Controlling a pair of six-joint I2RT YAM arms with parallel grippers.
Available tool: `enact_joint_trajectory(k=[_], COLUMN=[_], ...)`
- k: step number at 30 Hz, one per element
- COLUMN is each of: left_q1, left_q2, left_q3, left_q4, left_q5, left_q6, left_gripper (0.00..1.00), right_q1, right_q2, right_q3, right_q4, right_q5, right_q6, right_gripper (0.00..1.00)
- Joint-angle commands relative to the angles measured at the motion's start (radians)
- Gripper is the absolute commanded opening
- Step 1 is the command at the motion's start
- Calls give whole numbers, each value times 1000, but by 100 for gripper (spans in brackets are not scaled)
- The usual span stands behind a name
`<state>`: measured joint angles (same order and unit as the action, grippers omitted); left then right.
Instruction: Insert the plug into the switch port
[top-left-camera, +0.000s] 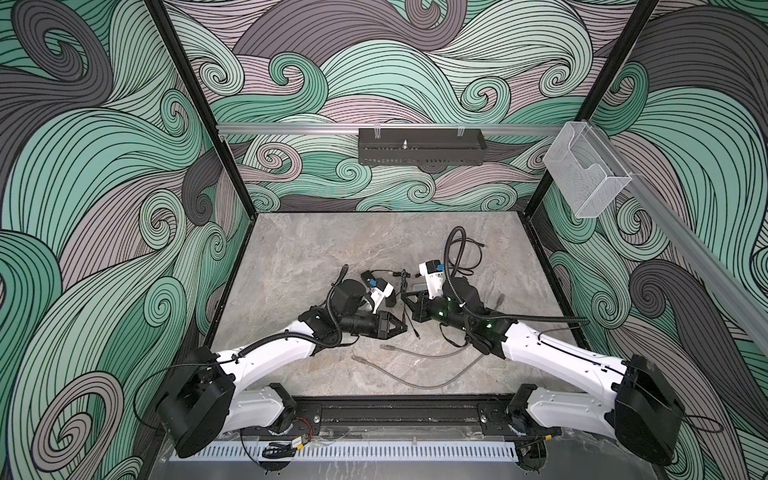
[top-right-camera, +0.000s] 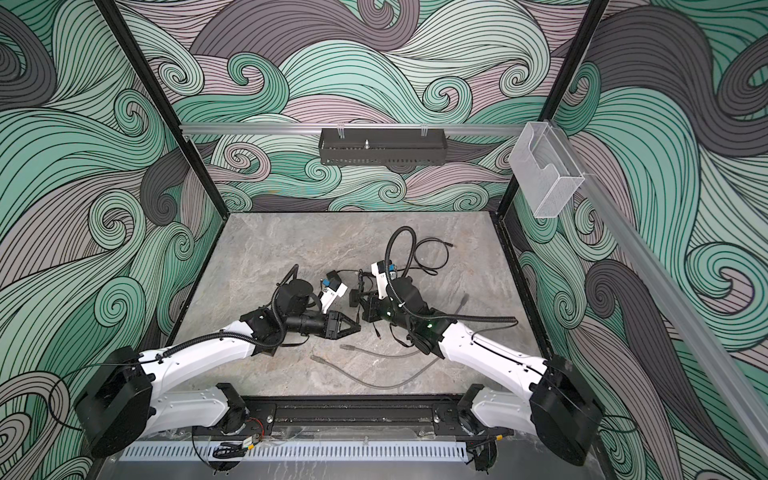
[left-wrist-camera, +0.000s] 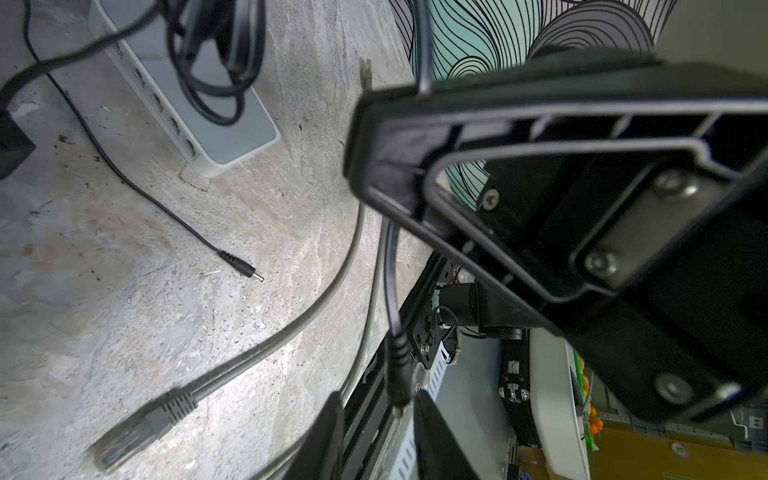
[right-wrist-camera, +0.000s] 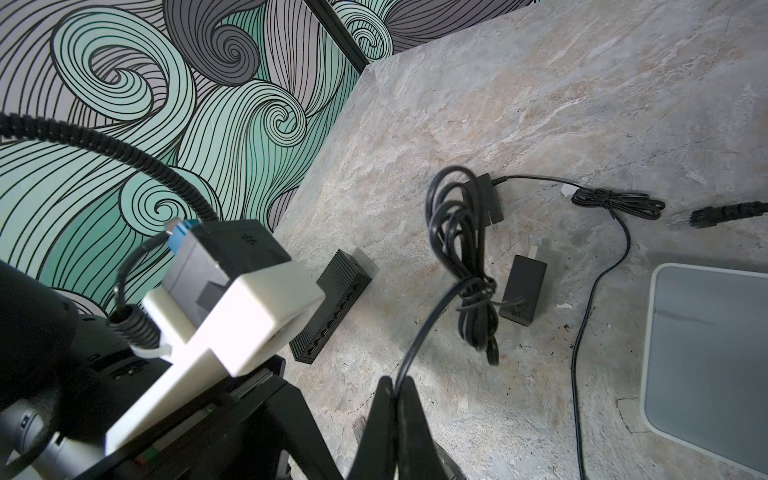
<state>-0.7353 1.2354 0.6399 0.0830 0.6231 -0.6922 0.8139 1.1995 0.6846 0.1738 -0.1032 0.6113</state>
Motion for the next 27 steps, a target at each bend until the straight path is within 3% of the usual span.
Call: enact_joint_trajectory(k=[1, 7, 15, 23, 27], left_q1=[-3, -4, -4, -4, -6], left_q2=[2, 7, 3, 22, 29], left_q3=[46, 51, 60, 68, 75], left_q4=[7, -1, -19, -7, -2], left_q5=[-5, -6, -11, 0, 9], left_q6=[-1, 2, 10, -10, -11], left_gripper=[25, 7, 2, 24, 29], right_q1=[-4, -4, -4, -2, -1], right_q2=[-14, -13, -32, -63, -69], right_q3=[-26, -39, -47, -48, -45], right_q4=[43, 50, 43, 32, 30], right_q5=[23, 21, 38, 83, 93], right_q6=[34, 47, 50, 54, 56], right_gripper=[0, 0, 0, 0, 0])
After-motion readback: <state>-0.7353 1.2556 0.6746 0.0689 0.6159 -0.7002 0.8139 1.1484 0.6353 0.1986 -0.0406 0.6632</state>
